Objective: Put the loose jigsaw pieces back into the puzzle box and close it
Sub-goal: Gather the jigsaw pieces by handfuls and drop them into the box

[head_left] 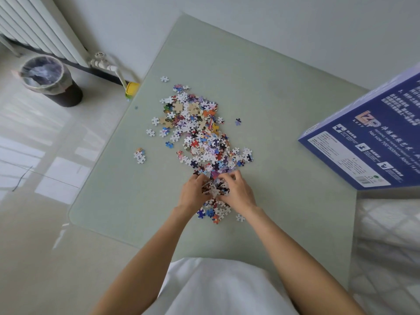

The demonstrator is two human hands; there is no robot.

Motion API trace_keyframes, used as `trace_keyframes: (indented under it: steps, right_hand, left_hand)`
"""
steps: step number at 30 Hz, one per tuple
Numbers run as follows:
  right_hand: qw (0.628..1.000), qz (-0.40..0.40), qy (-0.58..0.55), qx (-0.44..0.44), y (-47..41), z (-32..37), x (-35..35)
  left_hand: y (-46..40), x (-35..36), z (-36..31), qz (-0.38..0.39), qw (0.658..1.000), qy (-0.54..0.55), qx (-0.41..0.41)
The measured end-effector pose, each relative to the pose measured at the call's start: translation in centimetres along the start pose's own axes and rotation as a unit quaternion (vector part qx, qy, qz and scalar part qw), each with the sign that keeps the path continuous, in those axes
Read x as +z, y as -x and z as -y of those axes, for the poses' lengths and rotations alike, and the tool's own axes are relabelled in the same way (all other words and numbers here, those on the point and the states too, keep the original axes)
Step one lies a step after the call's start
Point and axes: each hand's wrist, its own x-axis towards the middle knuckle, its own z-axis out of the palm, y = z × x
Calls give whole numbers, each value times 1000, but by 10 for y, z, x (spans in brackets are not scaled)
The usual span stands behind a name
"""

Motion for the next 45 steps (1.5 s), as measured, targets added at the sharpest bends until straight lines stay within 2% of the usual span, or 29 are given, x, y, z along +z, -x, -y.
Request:
trace_keyframes:
  steps: [10, 17, 20, 23, 27, 31, 36, 41, 45]
  right_hand:
    - [998, -28, -52, 13, 15, -9, 1]
    - [996, -50, -64, 43, 20, -14, -14]
    - [997, -64, -42, 17, 25, -15, -27]
    - [995, -98, -32, -6, 34, -16, -40]
    - [996, -86, -35, 16, 41, -25, -44]
    - [983, -105, -138, 63, 54, -41, -58]
    - [931, -178, -308, 79, 83, -60, -111]
    - [875, -296, -383, 30, 130, -88, -219]
    - [844, -376, -383, 12, 154, -117, -296]
  left_hand:
    - [3, -7, 10, -16, 999, 44, 20]
    - [9, -10, 12, -38, 995, 93, -20]
    - [14, -12, 11, -53, 993, 100, -42]
    - [20, -15, 8, -90, 988, 111, -53]
    - [29, -21, 12, -158, 980, 112, -37]
    - [32, -33, -2, -174, 976, 124, 30]
    - [24, -51, -71, -170, 968, 111, 145]
    - [14, -75, -211, -147, 930, 150, 303]
    - [6, -94, -328, -154, 881, 100, 436]
